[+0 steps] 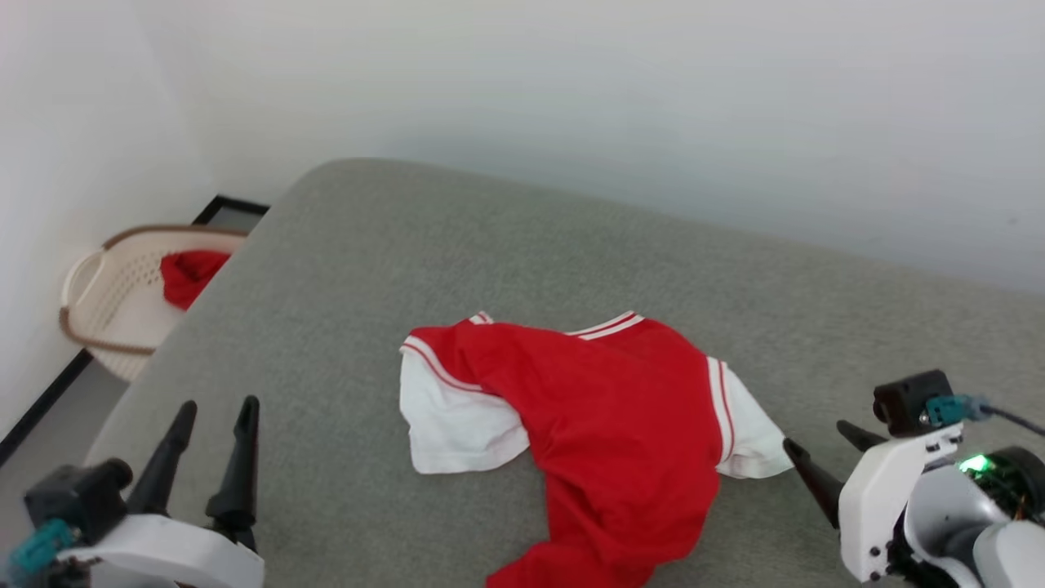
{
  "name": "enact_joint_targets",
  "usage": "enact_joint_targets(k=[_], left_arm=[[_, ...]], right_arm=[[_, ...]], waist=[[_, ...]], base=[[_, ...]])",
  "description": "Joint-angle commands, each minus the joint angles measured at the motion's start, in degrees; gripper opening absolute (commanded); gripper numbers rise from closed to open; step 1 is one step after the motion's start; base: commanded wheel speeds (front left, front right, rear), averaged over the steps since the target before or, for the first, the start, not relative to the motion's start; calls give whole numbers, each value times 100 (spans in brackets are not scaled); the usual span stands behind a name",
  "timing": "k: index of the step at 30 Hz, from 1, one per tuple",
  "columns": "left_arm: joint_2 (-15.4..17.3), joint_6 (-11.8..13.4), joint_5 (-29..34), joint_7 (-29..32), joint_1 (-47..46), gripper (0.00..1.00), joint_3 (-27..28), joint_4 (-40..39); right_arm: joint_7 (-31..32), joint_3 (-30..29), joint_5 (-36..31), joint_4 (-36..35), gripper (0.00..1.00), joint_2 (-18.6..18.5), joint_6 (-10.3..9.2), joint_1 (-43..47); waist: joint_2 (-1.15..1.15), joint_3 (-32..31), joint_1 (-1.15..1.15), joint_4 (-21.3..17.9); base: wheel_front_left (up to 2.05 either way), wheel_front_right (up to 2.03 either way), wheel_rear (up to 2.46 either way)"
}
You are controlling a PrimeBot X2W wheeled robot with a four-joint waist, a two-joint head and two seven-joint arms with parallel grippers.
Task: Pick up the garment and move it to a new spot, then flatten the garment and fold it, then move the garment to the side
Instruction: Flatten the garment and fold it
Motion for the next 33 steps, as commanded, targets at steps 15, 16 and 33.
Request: enact_joint_targets(k=[15, 16, 33], left_arm=[[-886, -369, 328, -400, -161, 100, 108, 322], [-946, -390, 340, -404, -180, 100, 121, 347], [-1549, -848, 566, -400, -282, 100, 574, 640]], right_arm=[[1095, 148, 99, 487, 100, -464, 2, -798], [1154, 164, 138, 549, 100, -475, 2, -836], [1077, 1130, 594, 1460, 0, -914, 0, -1503]], waist=[[0, 1048, 0, 684], [0, 1089, 0, 700], [0, 1330, 0, 668]], base=[[0, 0, 0], [0, 0, 0], [0, 0, 0]])
